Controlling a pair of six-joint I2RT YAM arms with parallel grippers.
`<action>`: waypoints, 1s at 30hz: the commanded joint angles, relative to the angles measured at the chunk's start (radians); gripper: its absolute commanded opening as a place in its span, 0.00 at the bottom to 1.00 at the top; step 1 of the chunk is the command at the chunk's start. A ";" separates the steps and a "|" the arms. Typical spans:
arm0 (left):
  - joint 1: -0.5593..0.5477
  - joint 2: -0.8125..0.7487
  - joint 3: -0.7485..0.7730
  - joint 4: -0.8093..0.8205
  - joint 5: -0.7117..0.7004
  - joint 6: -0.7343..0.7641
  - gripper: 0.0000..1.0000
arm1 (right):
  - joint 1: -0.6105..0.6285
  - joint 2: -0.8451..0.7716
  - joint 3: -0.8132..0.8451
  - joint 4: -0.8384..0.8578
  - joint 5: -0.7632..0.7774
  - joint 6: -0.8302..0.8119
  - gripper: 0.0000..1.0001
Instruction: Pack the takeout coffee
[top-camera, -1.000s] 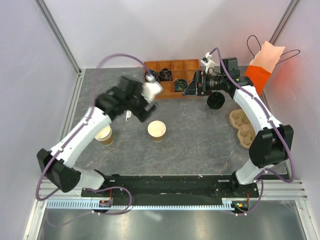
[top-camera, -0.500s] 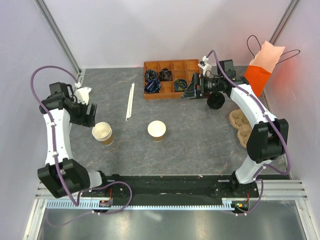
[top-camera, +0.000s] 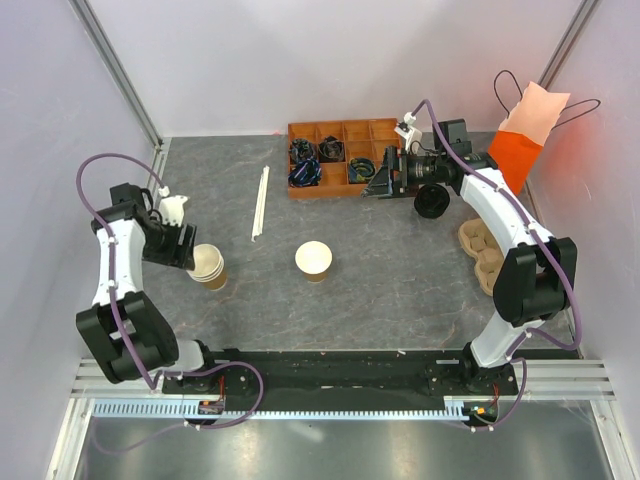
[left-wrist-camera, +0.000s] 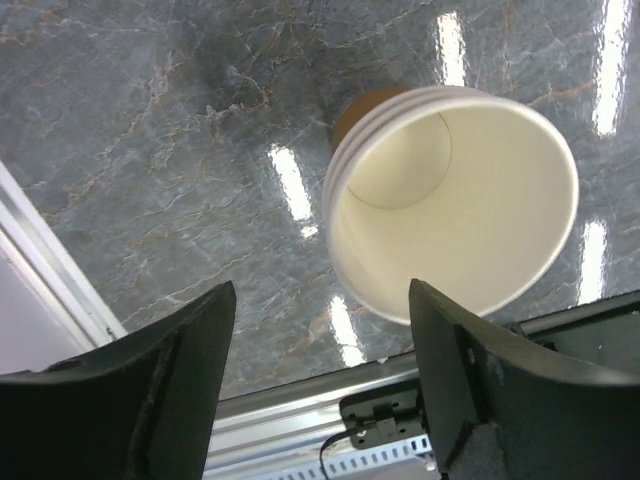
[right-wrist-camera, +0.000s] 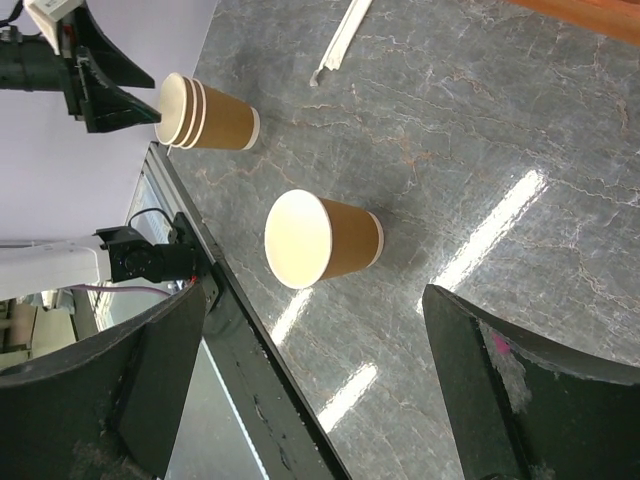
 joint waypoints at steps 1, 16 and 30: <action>0.000 0.027 -0.058 0.126 0.018 -0.044 0.72 | 0.004 0.000 0.015 0.012 -0.033 -0.032 0.98; -0.025 0.179 0.060 0.186 0.033 -0.206 0.11 | 0.004 0.000 -0.013 -0.005 -0.013 -0.092 0.98; -0.183 0.656 0.753 0.172 -0.114 -0.389 0.02 | 0.088 -0.013 -0.004 -0.160 0.176 -0.337 0.98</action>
